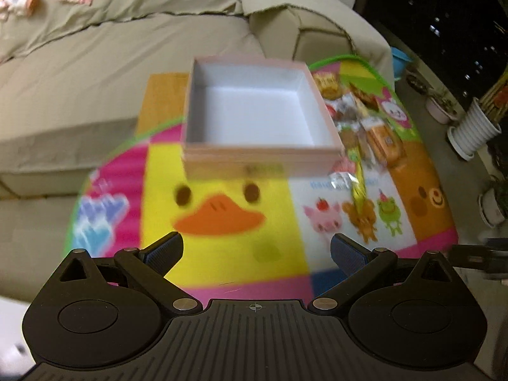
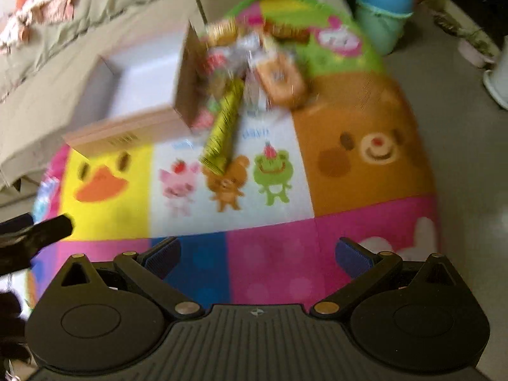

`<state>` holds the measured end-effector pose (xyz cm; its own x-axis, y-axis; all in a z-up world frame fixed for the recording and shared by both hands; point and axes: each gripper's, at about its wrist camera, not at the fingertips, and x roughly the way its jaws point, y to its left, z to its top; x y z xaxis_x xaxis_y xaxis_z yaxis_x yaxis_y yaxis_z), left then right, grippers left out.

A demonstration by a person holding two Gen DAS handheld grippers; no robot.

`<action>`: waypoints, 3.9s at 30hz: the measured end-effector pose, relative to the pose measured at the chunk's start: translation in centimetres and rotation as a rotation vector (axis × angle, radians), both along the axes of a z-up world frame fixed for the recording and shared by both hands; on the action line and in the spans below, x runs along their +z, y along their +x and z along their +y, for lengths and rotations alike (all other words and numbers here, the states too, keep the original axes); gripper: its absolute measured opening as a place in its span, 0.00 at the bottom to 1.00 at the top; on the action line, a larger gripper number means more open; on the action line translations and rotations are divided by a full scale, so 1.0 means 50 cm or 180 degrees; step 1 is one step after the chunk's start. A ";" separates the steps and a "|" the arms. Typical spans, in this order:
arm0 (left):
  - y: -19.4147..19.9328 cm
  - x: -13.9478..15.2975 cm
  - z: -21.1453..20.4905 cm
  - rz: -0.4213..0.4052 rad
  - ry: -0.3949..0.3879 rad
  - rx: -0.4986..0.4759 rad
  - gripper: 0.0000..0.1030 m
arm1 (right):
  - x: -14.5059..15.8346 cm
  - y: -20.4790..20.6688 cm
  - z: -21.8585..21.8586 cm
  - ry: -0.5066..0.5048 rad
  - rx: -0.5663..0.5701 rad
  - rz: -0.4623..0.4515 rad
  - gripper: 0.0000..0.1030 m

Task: Organize objects
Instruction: 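Grip the pink box wall with the left tool while the right tool grasps the bread bun, then carry the bread bun into the pink box and release it with the right tool, then grasp the yellow Cheese snack stick with the right tool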

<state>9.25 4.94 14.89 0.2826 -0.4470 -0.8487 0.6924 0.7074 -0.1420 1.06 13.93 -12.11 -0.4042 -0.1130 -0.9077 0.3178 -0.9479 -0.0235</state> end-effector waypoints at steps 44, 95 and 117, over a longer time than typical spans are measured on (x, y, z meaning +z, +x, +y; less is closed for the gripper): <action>0.245 -0.150 -0.213 -0.0137 0.0991 -0.0359 0.09 | -0.113 -0.470 -0.079 0.0433 0.0532 -0.0207 0.53; 0.281 -0.139 -0.158 0.0002 0.0757 -0.1892 0.07 | 0.041 -0.190 -0.189 0.0298 0.0121 -0.0122 0.71; 0.266 -0.129 -0.143 -0.0069 0.0777 -0.1953 0.08 | -0.125 -0.328 -0.042 0.0378 -0.0223 -0.0298 0.23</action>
<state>22.54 -2.22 8.45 0.0560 -0.3277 -0.9431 0.9810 0.1937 -0.0091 -15.34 11.83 -18.36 -0.3203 0.0227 -0.9470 0.2569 -0.9602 -0.1100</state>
